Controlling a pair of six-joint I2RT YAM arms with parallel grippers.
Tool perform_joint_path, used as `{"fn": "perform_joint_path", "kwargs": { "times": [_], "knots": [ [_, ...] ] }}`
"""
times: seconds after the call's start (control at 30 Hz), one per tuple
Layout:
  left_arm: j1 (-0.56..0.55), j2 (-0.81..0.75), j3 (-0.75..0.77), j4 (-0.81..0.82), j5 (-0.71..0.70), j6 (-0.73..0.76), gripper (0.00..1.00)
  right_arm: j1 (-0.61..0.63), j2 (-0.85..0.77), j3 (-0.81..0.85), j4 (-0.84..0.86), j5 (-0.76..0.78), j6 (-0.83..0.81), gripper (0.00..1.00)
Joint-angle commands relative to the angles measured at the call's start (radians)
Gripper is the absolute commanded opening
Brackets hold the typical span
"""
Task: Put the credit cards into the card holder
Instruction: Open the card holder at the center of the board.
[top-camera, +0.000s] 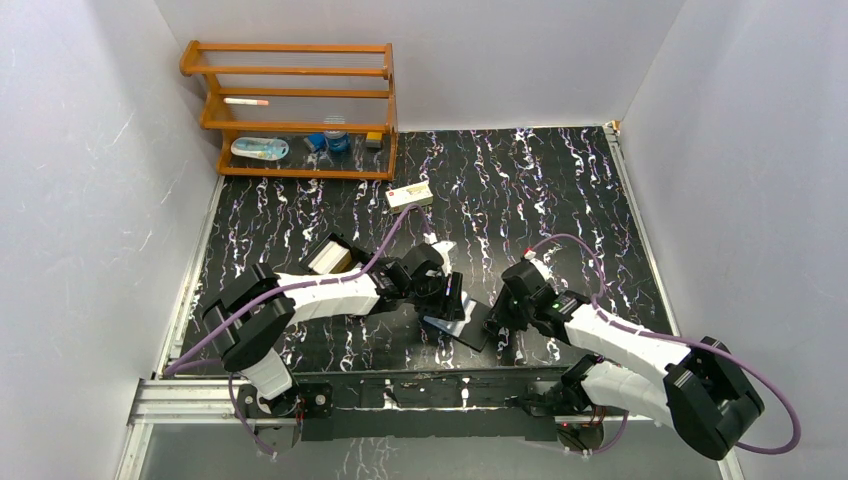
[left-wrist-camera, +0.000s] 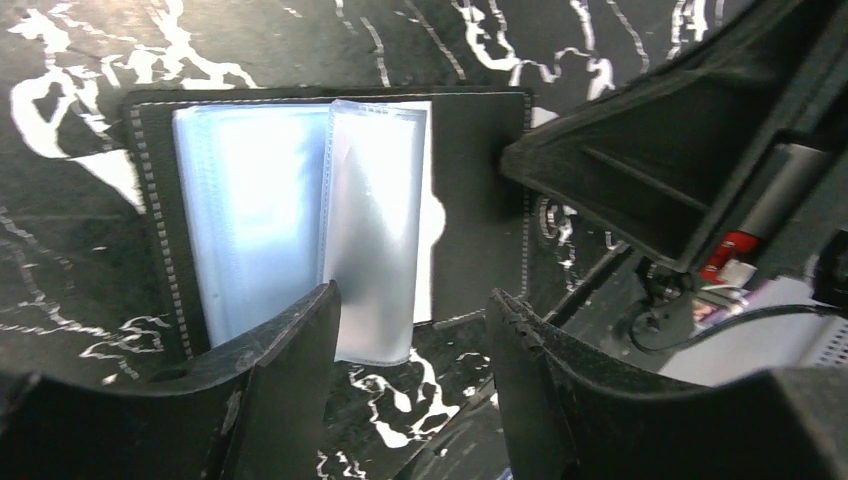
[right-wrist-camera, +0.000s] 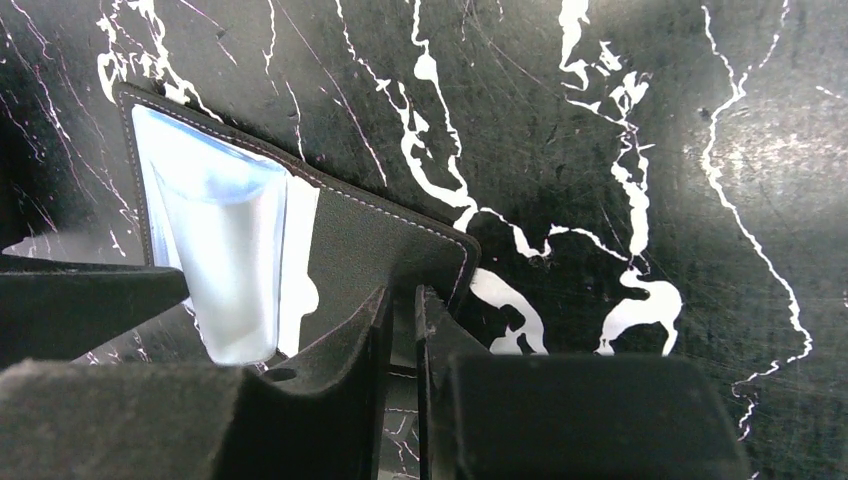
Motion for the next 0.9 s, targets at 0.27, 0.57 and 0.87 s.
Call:
{"fn": "perform_joint_path", "kwargs": {
  "times": [0.27, 0.57, 0.87],
  "knots": [
    [0.001, 0.036, -0.034, 0.274, 0.21, -0.132, 0.45, -0.125, 0.13, 0.088, 0.114, -0.057, -0.146, 0.23],
    [-0.016, 0.107, -0.011, 0.327, 0.246, -0.147, 0.43, -0.189, 0.023, 0.18, -0.025, -0.086, -0.19, 0.31],
    [-0.035, 0.107, 0.028, 0.349, 0.259, -0.111, 0.43, -0.189, 0.003, 0.237, 0.006, -0.23, -0.208, 0.41]
  ]
}}
